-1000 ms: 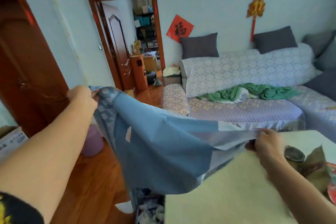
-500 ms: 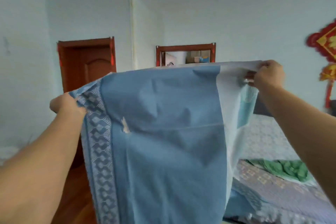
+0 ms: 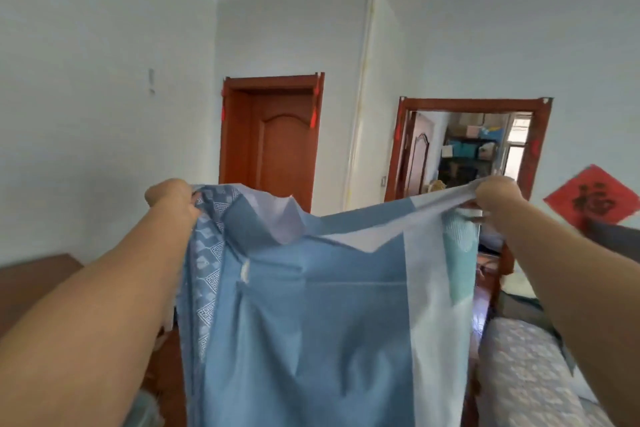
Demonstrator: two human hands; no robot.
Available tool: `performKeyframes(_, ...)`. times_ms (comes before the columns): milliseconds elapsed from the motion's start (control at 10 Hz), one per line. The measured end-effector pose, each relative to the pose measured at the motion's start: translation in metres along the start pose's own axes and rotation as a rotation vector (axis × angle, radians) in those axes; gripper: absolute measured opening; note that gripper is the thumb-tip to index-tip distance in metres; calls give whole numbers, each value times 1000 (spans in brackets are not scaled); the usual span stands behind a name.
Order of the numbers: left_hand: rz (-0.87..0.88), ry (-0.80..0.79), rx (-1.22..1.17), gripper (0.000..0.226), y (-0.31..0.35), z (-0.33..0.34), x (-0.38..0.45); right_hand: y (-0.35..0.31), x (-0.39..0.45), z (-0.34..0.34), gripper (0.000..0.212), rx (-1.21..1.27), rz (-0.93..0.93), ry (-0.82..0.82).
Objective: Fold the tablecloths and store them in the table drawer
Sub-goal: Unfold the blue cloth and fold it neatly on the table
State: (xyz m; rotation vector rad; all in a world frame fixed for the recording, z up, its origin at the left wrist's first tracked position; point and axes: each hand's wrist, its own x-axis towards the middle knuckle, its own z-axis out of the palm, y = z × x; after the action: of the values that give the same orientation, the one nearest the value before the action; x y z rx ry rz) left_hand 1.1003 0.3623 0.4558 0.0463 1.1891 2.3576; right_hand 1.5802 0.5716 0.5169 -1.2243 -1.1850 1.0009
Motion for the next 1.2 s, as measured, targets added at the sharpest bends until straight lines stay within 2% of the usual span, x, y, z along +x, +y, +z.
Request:
performKeyframes(100,37,67,28,28,-7,-12,18,8,14,34,20,172,171,117)
performKeyframes(200,141,-2,-47,30,11,-26,7,-1,28,34,20,150,-23,121)
performKeyframes(300,293,-44,-190,22,23,-9,-3,-26,30,11,30,357,-220,272)
performKeyframes(400,156,-116,-76,47,31,21,-20,-47,39,-24,33,413,-251,333)
performKeyframes(500,78,-183,-13,49,17,46,-40,-39,42,-79,28,381,-147,168)
performKeyframes(600,93,-284,-158,42,5,74,-84,-37,26,-142,23,281,-216,124)
performKeyframes(700,189,-439,-318,31,12,116,-138,-66,7,-203,34,449,-354,270)
performKeyframes(800,163,-503,-468,40,22,147,-198,-101,-26,-273,34,637,-477,275)
performKeyframes(900,102,-568,-590,36,4,147,-264,-114,-78,-356,37,725,-533,223)
performKeyframes(1000,29,-575,-617,44,-33,119,-339,-93,-130,-440,43,715,-508,237)
performKeyframes(1200,-88,-467,-472,39,-129,-17,-472,1,-236,-572,30,689,-385,327)
